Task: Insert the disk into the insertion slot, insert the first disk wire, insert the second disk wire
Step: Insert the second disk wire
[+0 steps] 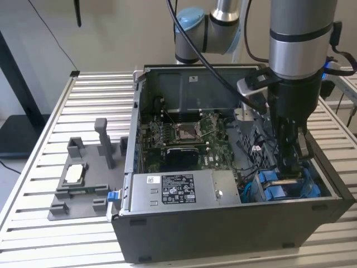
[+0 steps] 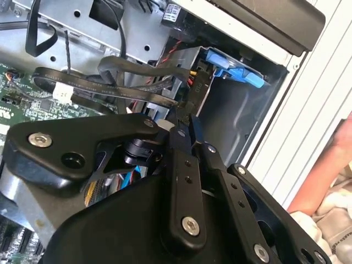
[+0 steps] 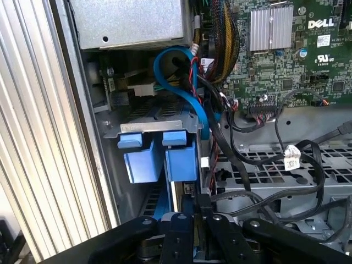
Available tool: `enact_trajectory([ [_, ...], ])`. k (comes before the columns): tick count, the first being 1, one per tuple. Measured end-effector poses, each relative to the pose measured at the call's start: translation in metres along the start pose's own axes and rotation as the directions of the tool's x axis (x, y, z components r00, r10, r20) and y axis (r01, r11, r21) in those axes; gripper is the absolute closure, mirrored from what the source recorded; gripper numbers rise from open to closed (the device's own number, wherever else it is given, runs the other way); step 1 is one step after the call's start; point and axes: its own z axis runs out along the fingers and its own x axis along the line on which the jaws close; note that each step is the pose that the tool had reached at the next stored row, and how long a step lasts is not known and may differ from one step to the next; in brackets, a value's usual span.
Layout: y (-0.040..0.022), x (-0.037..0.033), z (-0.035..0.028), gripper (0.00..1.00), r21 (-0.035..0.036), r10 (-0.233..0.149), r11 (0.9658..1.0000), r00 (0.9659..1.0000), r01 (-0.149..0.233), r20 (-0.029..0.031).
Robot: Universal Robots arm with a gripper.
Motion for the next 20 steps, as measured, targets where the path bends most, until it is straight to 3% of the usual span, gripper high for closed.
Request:
enact_trajectory([
  [5, 0.0012, -0.0006, 0.0019, 0.84, 0.0084, -0.005, 1.0, 1.0, 0.005, -0.0049],
  [11, 0.0031, -0.0008, 0.005, 0.84, 0.0111, -0.015, 0.9998, 0.9996, 0.015, -0.0253],
  [17, 0.0033, -0.0007, 0.0053, 0.83, 0.0113, -0.015, 0.9998, 0.9996, 0.015, -0.0251],
  [18, 0.0033, -0.0007, 0.0051, 0.76, 0.0113, -0.015, 0.9998, 0.9996, 0.015, -0.0249],
  [20, 0.0032, -0.0007, 0.0046, 0.76, 0.0112, -0.015, 0.9998, 0.9996, 0.015, -0.025],
])
